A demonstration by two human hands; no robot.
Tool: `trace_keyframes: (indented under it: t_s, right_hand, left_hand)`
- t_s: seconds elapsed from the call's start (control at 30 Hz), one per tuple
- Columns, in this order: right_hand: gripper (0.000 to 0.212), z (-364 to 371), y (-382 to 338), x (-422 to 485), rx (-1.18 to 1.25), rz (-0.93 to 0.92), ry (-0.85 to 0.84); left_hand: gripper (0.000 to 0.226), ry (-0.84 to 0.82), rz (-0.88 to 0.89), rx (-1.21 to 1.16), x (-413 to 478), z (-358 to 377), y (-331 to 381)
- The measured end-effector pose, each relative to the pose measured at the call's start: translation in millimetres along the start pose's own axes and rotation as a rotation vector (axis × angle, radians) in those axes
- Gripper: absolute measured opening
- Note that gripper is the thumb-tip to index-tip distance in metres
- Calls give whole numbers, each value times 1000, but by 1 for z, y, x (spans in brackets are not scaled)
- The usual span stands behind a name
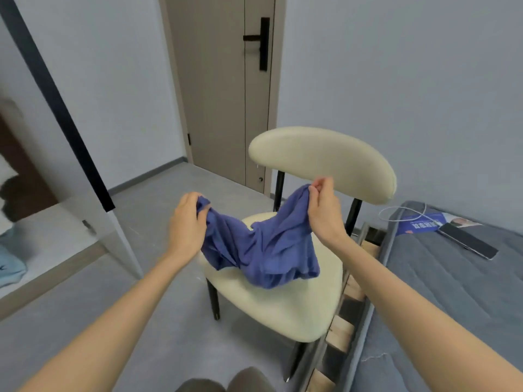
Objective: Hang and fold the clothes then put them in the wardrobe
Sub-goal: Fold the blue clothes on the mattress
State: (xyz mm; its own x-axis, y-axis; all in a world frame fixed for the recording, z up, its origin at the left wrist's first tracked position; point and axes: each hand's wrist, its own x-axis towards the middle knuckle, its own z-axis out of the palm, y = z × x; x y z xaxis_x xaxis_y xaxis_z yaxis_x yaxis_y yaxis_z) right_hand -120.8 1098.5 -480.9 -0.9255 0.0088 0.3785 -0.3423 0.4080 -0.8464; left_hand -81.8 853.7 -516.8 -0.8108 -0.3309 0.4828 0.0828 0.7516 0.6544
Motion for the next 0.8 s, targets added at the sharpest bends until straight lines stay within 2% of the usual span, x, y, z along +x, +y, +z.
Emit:
trace_keyframes:
  t_s: [0.1,0.17,0.27,0.4,0.47,0.53,0.63,0.7,0.8]
  right_hand:
    - [10,-12,-58,7,123,-60,-33]
    - [10,-16,-91,7,160,-86,-79]
    - [9,-16,-134,3,207,-94,-128]
    - [10,-11,-187,-8,367,-94,-222]
    - [11,-10,-210,-12,423,-125,-313]
    - [13,-10,-230,-16,495,-112,-393]
    - [19,-13,-248,-17,555,-94,-427]
    - [18,-18,-252,-14,557,-86,-413]
    - [29,-23,-250,-10,421,-72,-389]
  left_hand:
    - [8,99,-36,-59,9,-38,19]
    - [9,66,-94,-94,10,-57,27]
    - [33,-173,-177,-193,3,-83,43]
    - [67,-523,-8,-311,-13,-117,68]
    - [76,-596,55,-345,-20,-130,84]
    - [68,-556,96,-365,-24,-142,95]
    - [29,-456,65,-420,-23,-156,102]
    - [6,-402,15,-374,-23,-168,102]
    - [20,-266,-67,-321,-16,-184,95]
